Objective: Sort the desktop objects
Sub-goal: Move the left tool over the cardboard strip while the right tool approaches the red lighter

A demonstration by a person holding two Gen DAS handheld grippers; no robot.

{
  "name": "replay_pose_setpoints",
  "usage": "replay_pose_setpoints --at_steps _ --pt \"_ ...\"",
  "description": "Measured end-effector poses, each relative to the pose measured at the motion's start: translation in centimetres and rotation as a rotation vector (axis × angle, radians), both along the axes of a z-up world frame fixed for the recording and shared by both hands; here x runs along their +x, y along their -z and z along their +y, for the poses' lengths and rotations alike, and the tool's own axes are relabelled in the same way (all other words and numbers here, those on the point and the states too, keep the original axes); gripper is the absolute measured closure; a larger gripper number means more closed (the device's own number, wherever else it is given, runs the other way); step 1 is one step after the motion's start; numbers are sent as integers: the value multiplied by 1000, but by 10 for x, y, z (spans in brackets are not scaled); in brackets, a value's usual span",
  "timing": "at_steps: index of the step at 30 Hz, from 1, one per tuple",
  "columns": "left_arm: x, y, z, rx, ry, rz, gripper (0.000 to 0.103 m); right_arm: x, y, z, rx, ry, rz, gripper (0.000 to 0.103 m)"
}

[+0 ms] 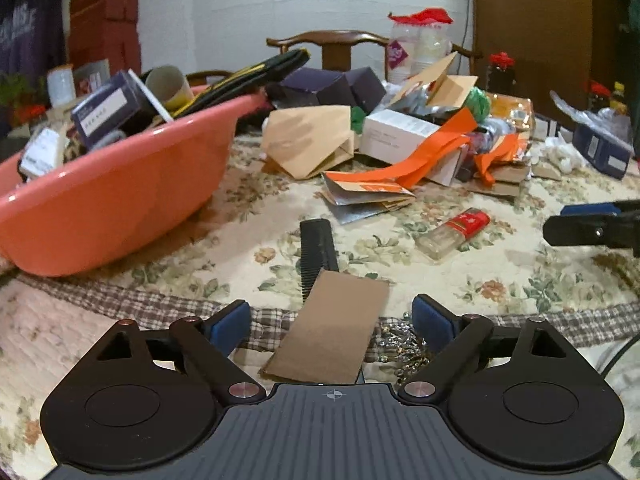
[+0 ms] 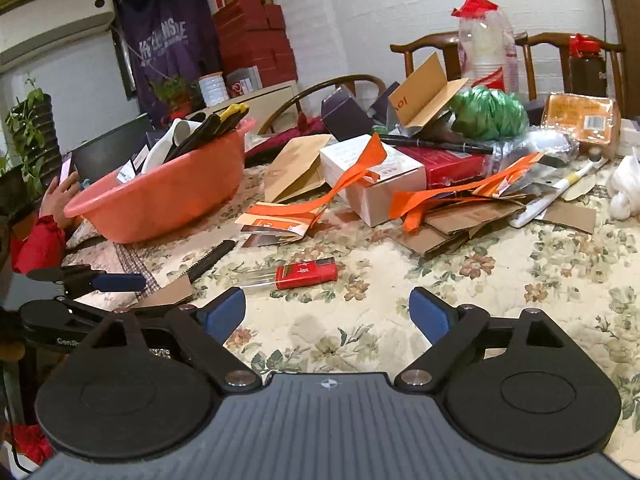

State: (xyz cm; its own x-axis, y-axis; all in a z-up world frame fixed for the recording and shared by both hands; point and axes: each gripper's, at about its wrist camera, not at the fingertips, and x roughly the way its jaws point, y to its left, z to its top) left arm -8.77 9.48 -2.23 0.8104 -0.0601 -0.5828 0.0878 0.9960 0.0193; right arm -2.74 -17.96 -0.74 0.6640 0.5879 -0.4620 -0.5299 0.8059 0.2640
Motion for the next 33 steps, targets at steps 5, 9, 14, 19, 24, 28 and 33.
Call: replay_pose_setpoints --at_steps 5,9,14,19,24,28,33 --pt "1 2 6 -46 5 14 7 1 1 0 -2 0 5 10" --pt "2 2 6 -56 22 22 1 5 3 -1 6 6 36 10" --pt "4 3 4 -49 34 31 1 9 5 -4 27 17 66 10" --pt "4 2 4 -52 32 31 1 9 5 -3 24 11 66 10" --pt "4 2 4 -50 32 32 0 8 5 -2 25 9 60 10" --pt "4 2 3 -51 32 32 0 6 3 -2 20 11 45 9" --pt "4 2 4 -49 31 32 0 4 2 -3 24 12 26 6"
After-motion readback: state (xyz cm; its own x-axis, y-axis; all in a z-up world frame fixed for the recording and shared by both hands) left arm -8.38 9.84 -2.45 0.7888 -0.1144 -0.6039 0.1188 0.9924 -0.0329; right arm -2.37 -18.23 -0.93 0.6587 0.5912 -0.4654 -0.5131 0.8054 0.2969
